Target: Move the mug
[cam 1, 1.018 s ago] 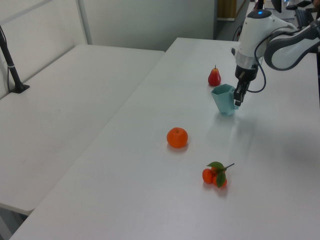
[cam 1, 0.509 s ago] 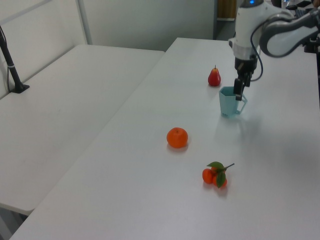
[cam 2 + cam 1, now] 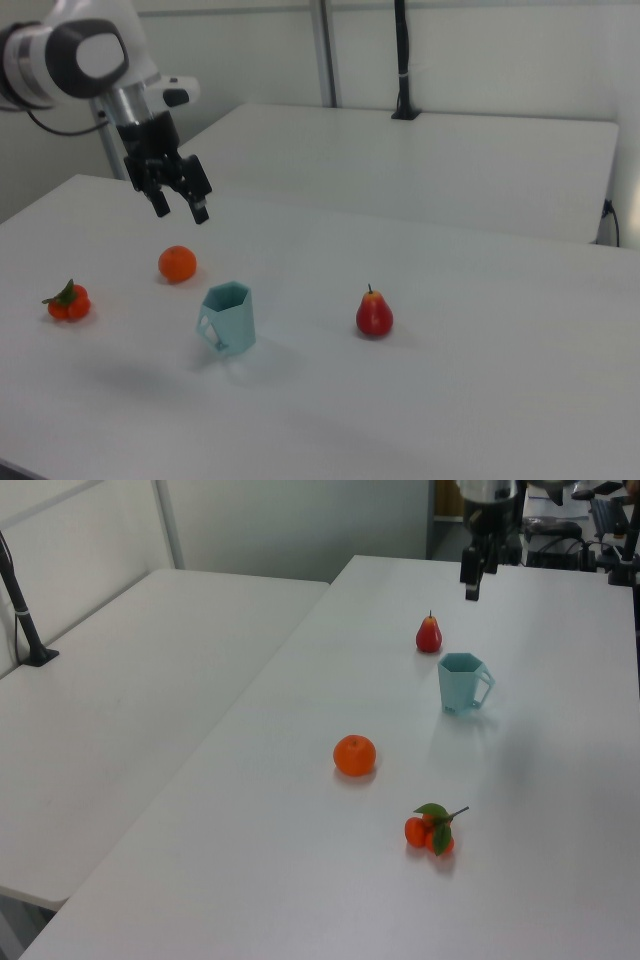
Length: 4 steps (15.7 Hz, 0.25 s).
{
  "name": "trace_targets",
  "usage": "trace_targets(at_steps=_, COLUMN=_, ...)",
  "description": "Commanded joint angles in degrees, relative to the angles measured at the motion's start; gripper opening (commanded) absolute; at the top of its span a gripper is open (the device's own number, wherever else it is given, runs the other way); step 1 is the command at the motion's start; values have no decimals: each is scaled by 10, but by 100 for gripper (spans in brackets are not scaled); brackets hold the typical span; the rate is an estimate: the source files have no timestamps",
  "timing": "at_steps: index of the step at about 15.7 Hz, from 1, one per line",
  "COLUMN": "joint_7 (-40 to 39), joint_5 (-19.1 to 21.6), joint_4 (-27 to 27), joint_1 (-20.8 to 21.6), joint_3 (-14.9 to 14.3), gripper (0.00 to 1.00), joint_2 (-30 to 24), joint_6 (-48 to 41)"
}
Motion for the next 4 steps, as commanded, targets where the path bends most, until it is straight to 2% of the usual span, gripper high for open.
trace_targets(at_steps=1, joint_7=-28, joint_5=47, joint_4=50, joint_1=-3, joint_3=-7, gripper=100, joint_2=-2, joint_6=-72)
trace_targets(at_steps=4, joint_7=-38, joint_5=48, joint_4=63, joint_1=-5, joint_3=-9, gripper=100, joint_2=-2, joint_6=-83)
